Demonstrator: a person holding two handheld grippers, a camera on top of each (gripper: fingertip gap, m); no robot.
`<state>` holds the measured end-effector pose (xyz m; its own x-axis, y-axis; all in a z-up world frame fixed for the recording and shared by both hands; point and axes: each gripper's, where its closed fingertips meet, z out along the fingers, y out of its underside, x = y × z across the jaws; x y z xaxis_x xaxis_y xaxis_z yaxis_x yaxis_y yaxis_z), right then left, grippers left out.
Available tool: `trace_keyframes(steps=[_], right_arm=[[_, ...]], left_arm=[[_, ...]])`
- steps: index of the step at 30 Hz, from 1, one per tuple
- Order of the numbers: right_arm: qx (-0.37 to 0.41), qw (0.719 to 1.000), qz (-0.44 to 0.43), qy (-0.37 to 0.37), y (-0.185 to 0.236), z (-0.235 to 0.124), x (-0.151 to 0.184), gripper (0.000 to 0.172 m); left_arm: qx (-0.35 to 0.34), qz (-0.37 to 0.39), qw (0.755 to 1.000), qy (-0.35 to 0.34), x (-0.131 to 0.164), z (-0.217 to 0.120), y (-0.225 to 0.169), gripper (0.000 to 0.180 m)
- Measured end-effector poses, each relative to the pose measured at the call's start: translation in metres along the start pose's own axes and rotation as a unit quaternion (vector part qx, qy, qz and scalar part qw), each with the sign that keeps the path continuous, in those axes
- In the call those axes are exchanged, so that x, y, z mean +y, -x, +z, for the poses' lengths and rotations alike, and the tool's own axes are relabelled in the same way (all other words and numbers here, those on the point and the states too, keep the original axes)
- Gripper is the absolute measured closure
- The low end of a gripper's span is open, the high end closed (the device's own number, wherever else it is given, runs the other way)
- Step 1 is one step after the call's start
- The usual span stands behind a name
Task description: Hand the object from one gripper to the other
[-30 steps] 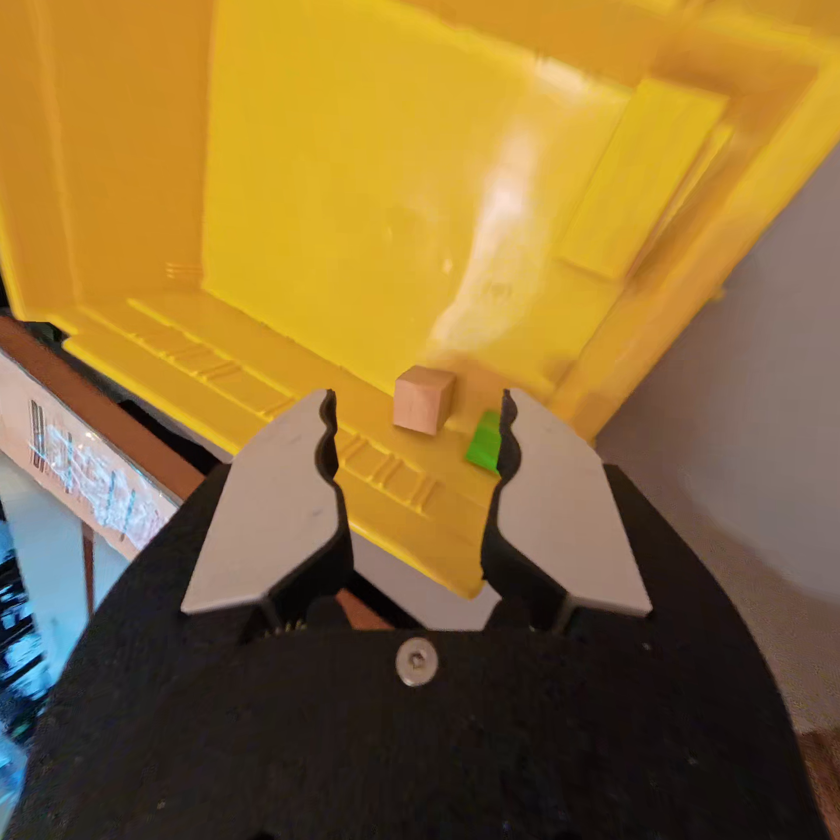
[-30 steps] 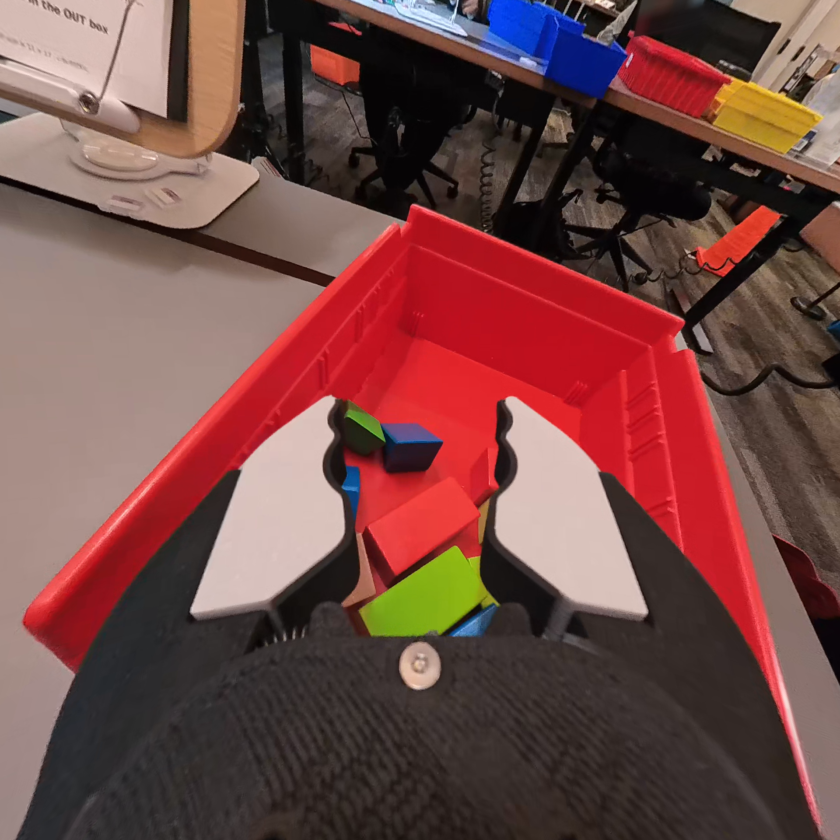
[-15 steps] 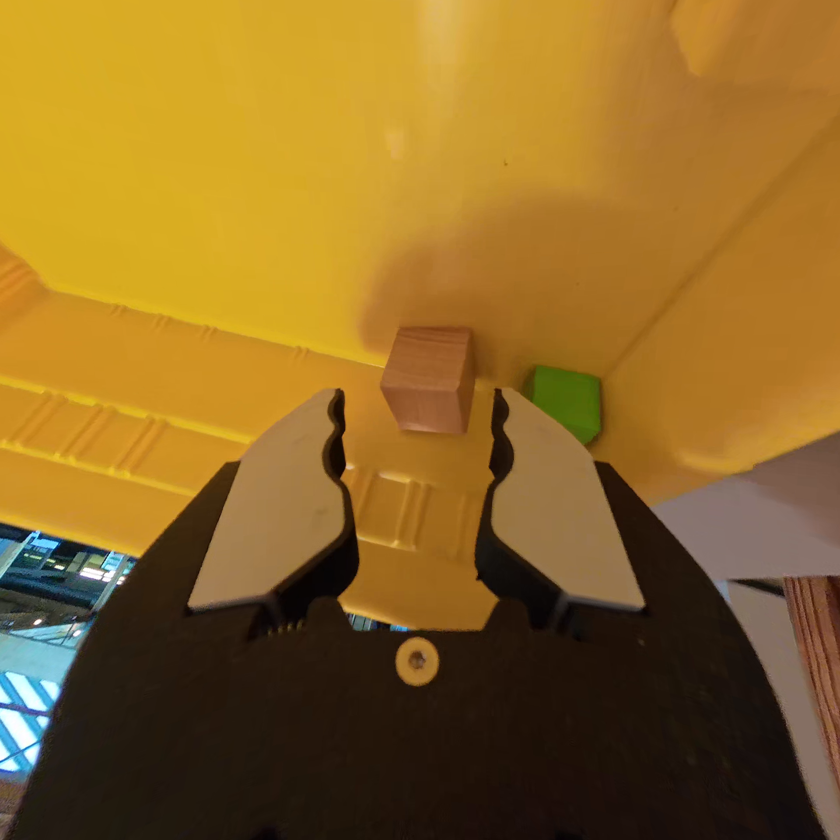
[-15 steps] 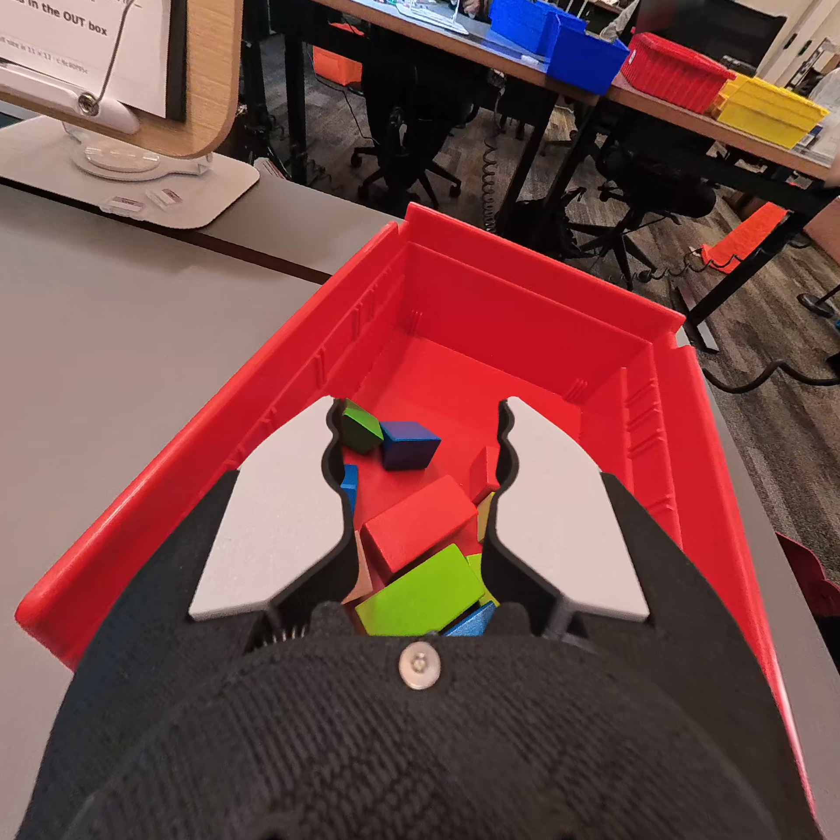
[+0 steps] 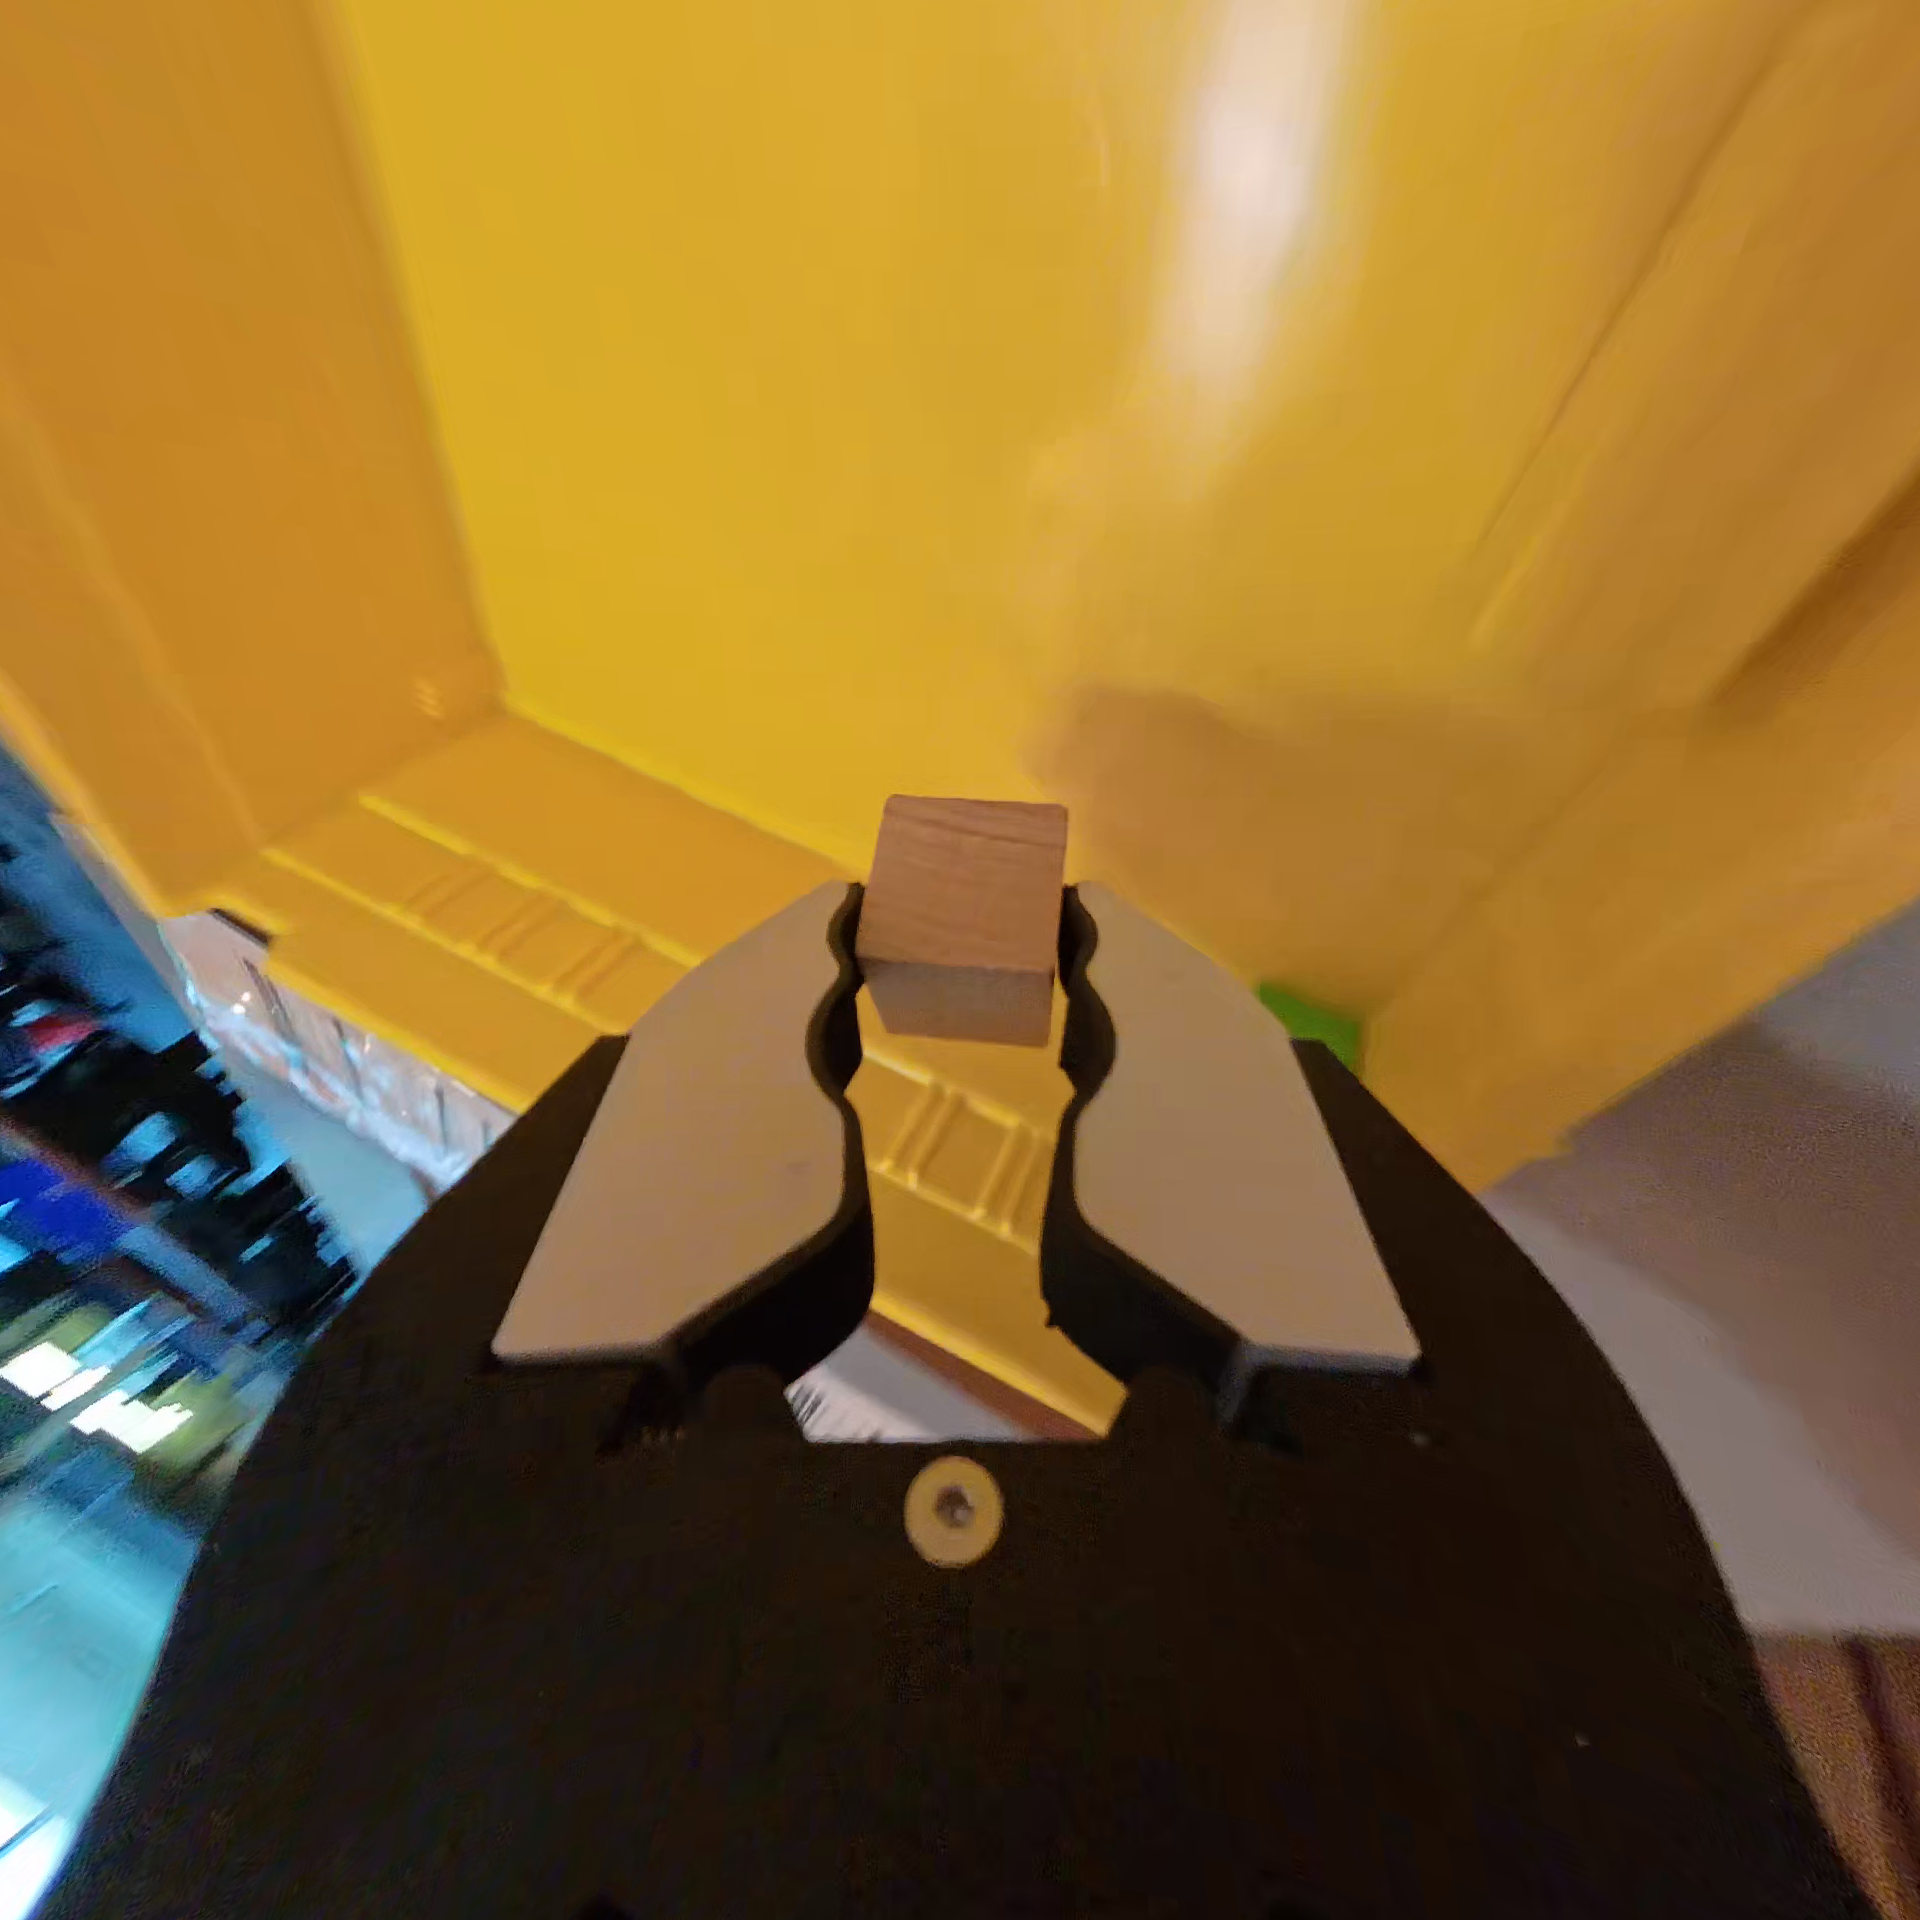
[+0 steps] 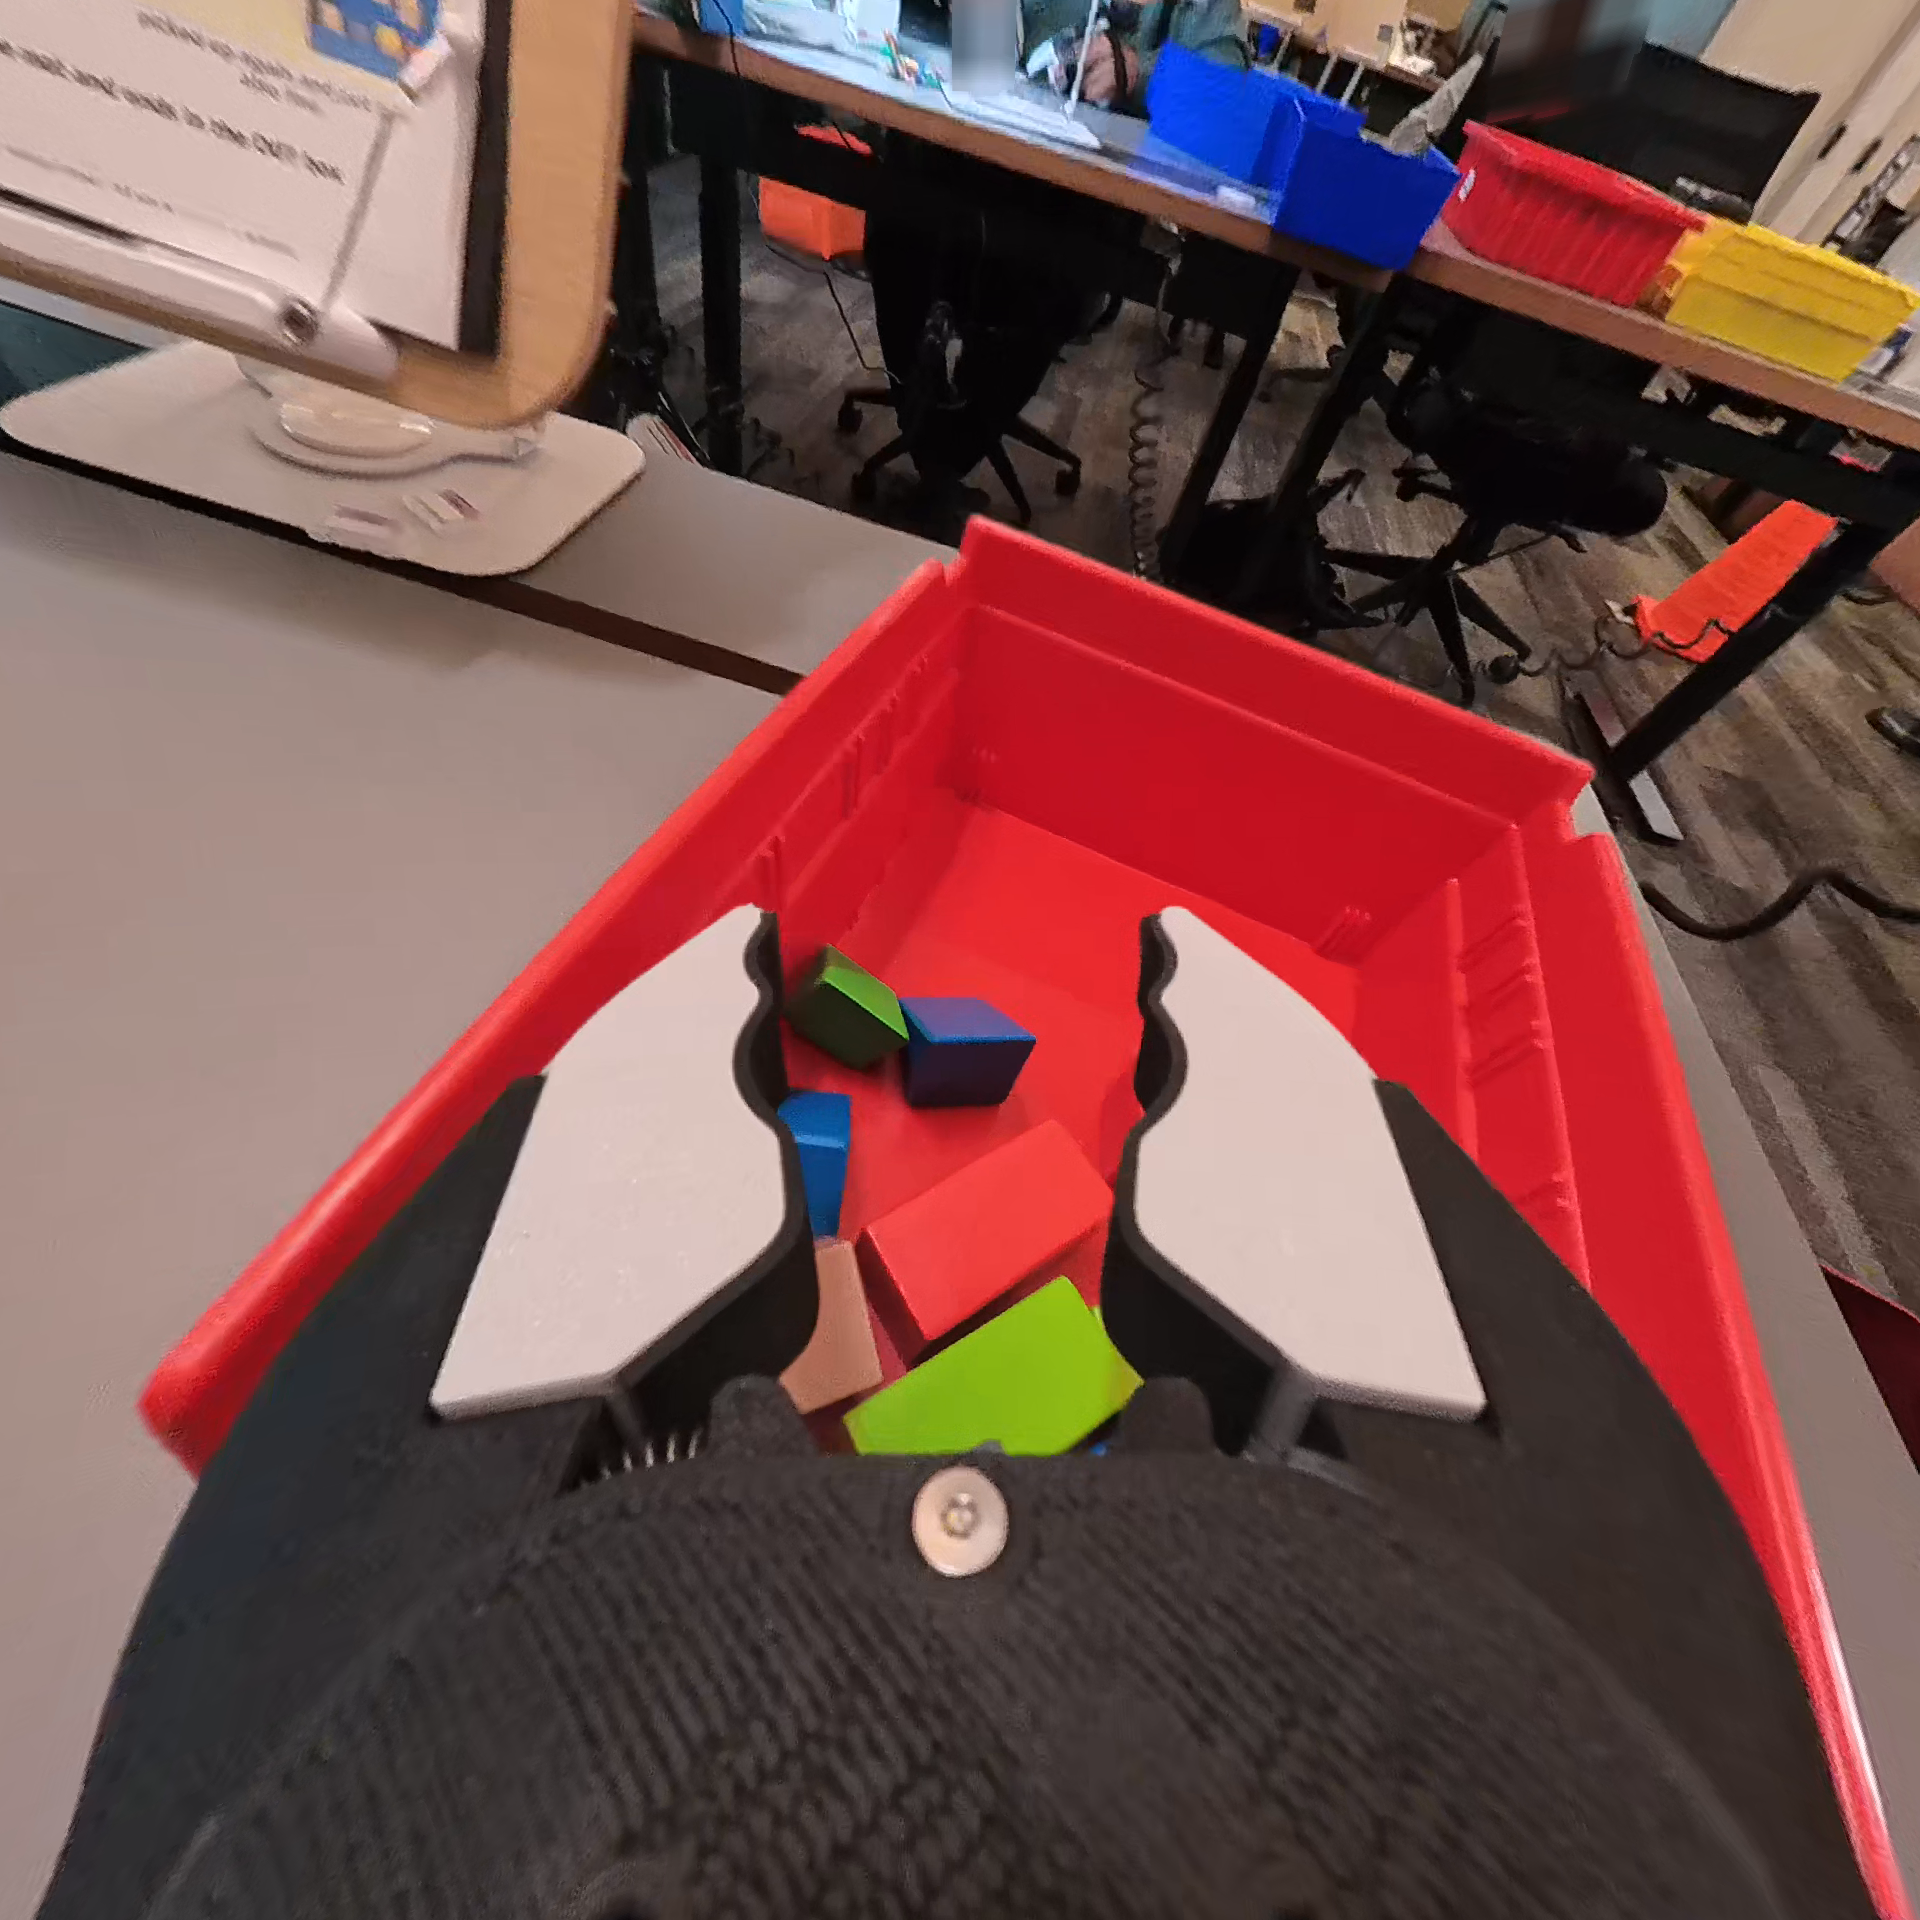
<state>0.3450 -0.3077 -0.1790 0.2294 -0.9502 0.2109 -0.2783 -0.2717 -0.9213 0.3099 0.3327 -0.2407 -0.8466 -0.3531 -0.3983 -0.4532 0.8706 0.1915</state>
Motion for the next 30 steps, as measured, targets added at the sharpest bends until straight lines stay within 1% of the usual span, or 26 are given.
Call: trace_keyframes(steps=[2,3,5,6,8,10,11,12,13,14,15,16,17,19,21,23,24,26,28,30], right_arm=[[-0.011,1.0,-0.001,-0.024,0.005,-0.004,-0.012,0.105],[-0.024,0.999,-0.003,-0.043,0.011,-0.006,-0.022,0.105],[-0.059,0.994,-0.01,-0.09,0.028,-0.013,-0.044,0.104],[-0.085,0.989,-0.015,-0.119,0.041,-0.018,-0.057,0.105],[-0.158,0.971,-0.024,-0.179,0.079,-0.032,-0.085,0.105],[-0.256,0.939,-0.027,-0.228,0.128,-0.051,-0.11,0.107],[-0.312,0.918,-0.026,-0.243,0.156,-0.062,-0.119,0.11],[-0.365,0.896,-0.024,-0.253,0.183,-0.073,-0.127,0.111],[-0.411,0.874,-0.022,-0.259,0.209,-0.083,-0.131,0.111],[-0.449,0.853,-0.02,-0.264,0.232,-0.091,-0.134,0.111],[-0.479,0.836,-0.017,-0.266,0.251,-0.098,-0.135,0.111],[-0.502,0.825,-0.015,-0.26,0.266,-0.102,-0.134,0.111],[-0.517,0.819,-0.017,-0.249,0.278,-0.103,-0.13,0.111],[-0.53,0.816,-0.025,-0.229,0.293,-0.101,-0.123,0.111],[-0.542,0.809,-0.032,-0.225,0.301,-0.102,-0.118,0.112],[-0.554,0.803,-0.04,-0.215,0.307,-0.101,-0.111,0.115],[-0.561,0.799,-0.035,-0.213,0.307,-0.101,-0.109,0.119],[-0.567,0.797,-0.026,-0.208,0.307,-0.1,-0.107,0.12],[-0.576,0.792,-0.025,-0.202,0.308,-0.1,-0.104,0.129],[-0.579,0.791,-0.024,-0.195,0.309,-0.099,-0.102,0.129]], left_arm=[[-0.003,-0.058,0.992,-0.11,-0.029,-0.036,0.002,0.146],[-0.002,-0.084,0.981,-0.173,-0.045,-0.058,0.001,0.146],[0.02,-0.128,0.945,-0.3,-0.078,-0.104,-0.008,0.146],[0.036,-0.147,0.92,-0.361,-0.093,-0.127,-0.015,0.146],[0.081,-0.172,0.86,-0.473,-0.121,-0.17,-0.033,0.146],[0.138,-0.173,0.789,-0.573,-0.148,-0.209,-0.057,0.146],[0.165,-0.165,0.755,-0.612,-0.16,-0.225,-0.071,0.146],[0.19,-0.153,0.727,-0.641,-0.171,-0.236,-0.084,0.146],[0.21,-0.138,0.705,-0.663,-0.182,-0.245,-0.097,0.146],[0.224,-0.12,0.687,-0.68,-0.192,-0.251,-0.108,0.146],[0.231,-0.103,0.676,-0.692,-0.202,-0.255,-0.118,0.146],[0.234,-0.084,0.671,-0.698,-0.211,-0.256,-0.127,0.146],[0.235,-0.066,0.671,-0.7,-0.219,-0.255,-0.135,0.146],[0.239,-0.035,0.674,-0.699,-0.233,-0.251,-0.149,0.146],[0.25,-0.011,0.674,-0.696,-0.243,-0.248,-0.161,0.146],[0.246,0.001,0.673,-0.697,-0.249,-0.245,-0.167,0.146],[0.243,0.002,0.673,-0.698,-0.25,-0.244,-0.167,0.146],[0.244,0.003,0.67,-0.701,-0.251,-0.243,-0.167,0.146],[0.239,0.003,0.669,-0.704,-0.252,-0.24,-0.166,0.146],[0.238,0.003,0.67,-0.704,-0.252,-0.237,-0.167,0.146]])
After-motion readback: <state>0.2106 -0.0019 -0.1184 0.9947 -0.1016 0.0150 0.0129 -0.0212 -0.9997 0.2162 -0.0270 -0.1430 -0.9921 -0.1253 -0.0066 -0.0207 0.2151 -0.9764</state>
